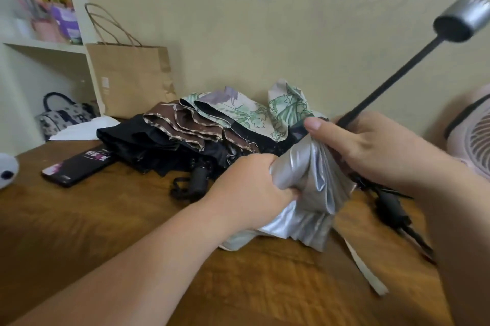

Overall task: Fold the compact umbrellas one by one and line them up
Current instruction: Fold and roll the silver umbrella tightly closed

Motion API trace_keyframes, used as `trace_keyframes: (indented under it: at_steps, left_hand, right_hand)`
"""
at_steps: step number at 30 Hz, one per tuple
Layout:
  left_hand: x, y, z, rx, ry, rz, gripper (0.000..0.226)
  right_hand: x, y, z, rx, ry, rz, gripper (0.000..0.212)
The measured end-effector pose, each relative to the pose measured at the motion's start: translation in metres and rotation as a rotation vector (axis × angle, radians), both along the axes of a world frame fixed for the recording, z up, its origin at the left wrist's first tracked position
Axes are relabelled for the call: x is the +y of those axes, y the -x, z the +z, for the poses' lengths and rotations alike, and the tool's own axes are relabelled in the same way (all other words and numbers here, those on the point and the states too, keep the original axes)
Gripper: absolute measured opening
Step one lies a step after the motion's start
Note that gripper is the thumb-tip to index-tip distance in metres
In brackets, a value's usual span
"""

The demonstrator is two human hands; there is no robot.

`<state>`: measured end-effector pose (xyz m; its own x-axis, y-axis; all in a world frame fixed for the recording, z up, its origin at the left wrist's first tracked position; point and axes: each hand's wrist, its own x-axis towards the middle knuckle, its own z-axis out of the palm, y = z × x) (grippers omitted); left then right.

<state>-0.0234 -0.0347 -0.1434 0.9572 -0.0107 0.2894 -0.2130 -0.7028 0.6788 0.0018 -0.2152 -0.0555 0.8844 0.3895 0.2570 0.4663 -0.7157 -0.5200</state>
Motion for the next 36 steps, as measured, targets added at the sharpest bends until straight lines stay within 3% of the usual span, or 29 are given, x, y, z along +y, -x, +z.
trace_keyframes:
  at_steps: [3,4,7,9,11,16,19,23,29,32,36]
  left_hand:
    - [0.012,-0.01,0.008,0.116,-0.131,-0.001,0.038]
    - [0.013,-0.012,0.014,0.183,-0.194,-0.009,0.043]
    - [0.01,-0.015,0.045,0.35,-0.545,-0.088,0.044]
    - [-0.003,-0.014,0.071,0.451,-0.773,-0.179,0.043]
    - [-0.018,-0.016,0.089,0.497,-0.872,-0.26,0.045]
    - [-0.038,-0.032,0.098,0.439,-0.931,-0.281,0.041]
    - [-0.029,-0.025,0.095,0.304,-1.038,-0.193,0.053]
    - [-0.016,-0.007,0.079,0.116,-1.01,-0.142,0.059]
    - [-0.011,-0.025,0.084,0.323,-0.821,-0.318,0.066]
    - [-0.002,-0.027,0.086,0.439,-0.716,-0.419,0.053]
    - [-0.009,-0.027,0.081,0.405,-0.727,-0.397,0.045]
  right_hand:
    - [-0.015,0.02,0.017,-0.033,0.474,-0.168,0.08]
    - [-0.017,0.025,0.022,-0.136,0.465,-0.18,0.075]
    - [-0.011,0.042,0.03,-0.424,0.177,-0.069,0.05]
    - [-0.004,0.043,0.028,-0.377,0.36,0.03,0.051]
    - [0.002,0.035,0.016,-0.208,0.523,0.093,0.055]
    - [-0.003,0.008,-0.002,-0.023,0.559,0.157,0.027]
    - [-0.012,-0.003,-0.005,0.077,0.528,0.241,0.033]
    - [-0.023,-0.006,-0.002,0.197,0.491,0.26,0.042]
    - [-0.012,0.003,-0.002,0.125,0.53,0.102,0.051]
    - [-0.007,0.007,-0.002,0.055,0.579,0.051,0.052]
    - [-0.008,-0.001,-0.007,0.248,0.622,0.096,0.049]
